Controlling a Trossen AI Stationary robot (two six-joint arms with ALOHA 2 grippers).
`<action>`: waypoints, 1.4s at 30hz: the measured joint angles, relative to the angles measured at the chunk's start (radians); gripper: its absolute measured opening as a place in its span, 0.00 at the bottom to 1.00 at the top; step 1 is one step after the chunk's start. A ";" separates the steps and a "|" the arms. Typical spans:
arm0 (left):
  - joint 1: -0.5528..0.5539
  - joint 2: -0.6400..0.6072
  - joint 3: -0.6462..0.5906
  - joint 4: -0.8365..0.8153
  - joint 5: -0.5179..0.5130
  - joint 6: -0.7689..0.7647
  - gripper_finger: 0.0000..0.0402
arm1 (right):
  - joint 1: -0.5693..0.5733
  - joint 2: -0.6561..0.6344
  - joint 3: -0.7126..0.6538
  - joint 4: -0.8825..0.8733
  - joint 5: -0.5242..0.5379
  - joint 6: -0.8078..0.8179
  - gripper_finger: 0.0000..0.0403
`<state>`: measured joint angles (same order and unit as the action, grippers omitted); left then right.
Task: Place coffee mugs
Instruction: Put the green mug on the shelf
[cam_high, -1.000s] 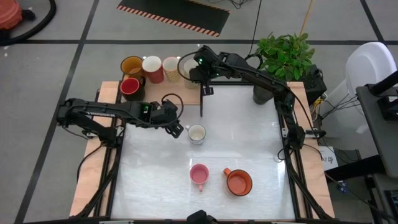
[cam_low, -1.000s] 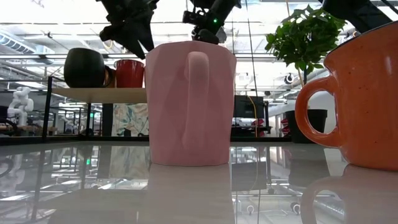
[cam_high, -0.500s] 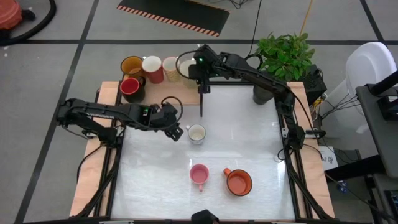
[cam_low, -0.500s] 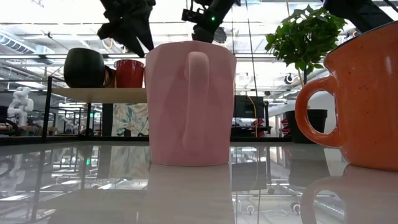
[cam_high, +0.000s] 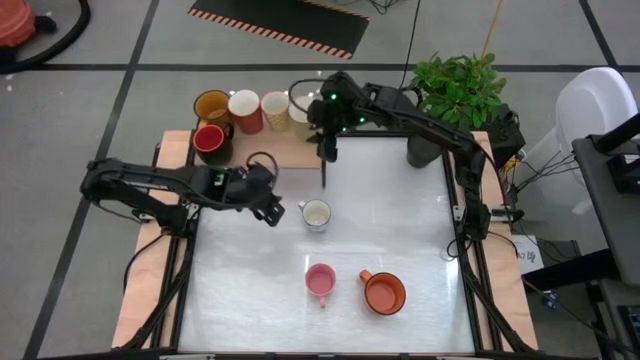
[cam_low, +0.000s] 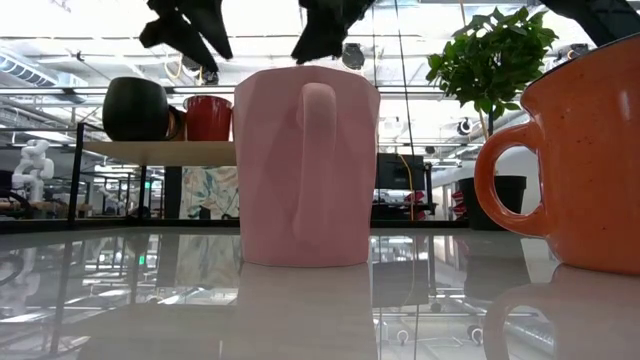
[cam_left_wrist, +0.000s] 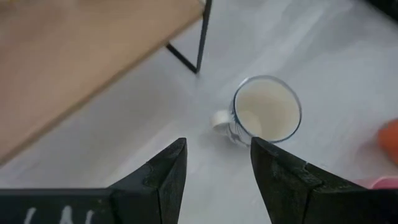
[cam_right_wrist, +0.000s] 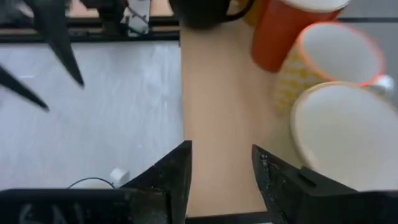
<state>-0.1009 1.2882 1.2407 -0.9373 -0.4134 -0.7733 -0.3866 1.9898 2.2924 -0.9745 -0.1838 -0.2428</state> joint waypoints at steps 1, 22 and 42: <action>0.000 -0.018 0.000 -0.001 -0.006 0.001 0.45 | 0.002 0.001 -0.021 0.017 0.000 -0.003 0.36; 0.000 -0.177 0.000 -0.155 -0.036 -0.038 0.45 | 0.000 0.002 -0.317 0.314 0.097 -0.057 0.19; 0.000 -0.178 0.000 -0.162 -0.032 -0.033 0.45 | -0.043 0.002 -0.317 0.368 0.184 -0.082 0.19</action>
<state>-0.1006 1.1103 1.2411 -1.0992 -0.4454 -0.8067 -0.4300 1.9923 1.9751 -0.6065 0.0006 -0.3248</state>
